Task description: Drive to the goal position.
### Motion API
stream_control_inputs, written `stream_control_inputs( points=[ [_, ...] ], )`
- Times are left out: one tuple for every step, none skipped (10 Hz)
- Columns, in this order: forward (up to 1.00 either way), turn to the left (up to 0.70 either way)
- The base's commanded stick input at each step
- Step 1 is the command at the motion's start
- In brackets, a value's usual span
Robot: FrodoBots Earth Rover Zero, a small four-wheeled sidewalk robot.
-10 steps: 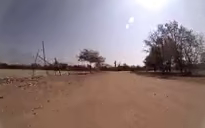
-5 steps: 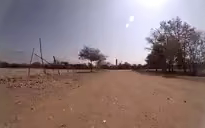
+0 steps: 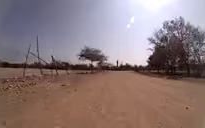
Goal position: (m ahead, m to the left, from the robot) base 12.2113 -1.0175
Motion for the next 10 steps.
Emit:
stream_control_inputs(
  points=[
    [1.00,0.00],
    [1.00,0.00],
    [1.00,0.00],
    [1.00,0.00],
    [1.00,0.00],
    [1.00,0.00],
    [1.00,0.00],
    [1.00,0.00],
    [1.00,0.00],
    [1.00,0.00]
  ],
)
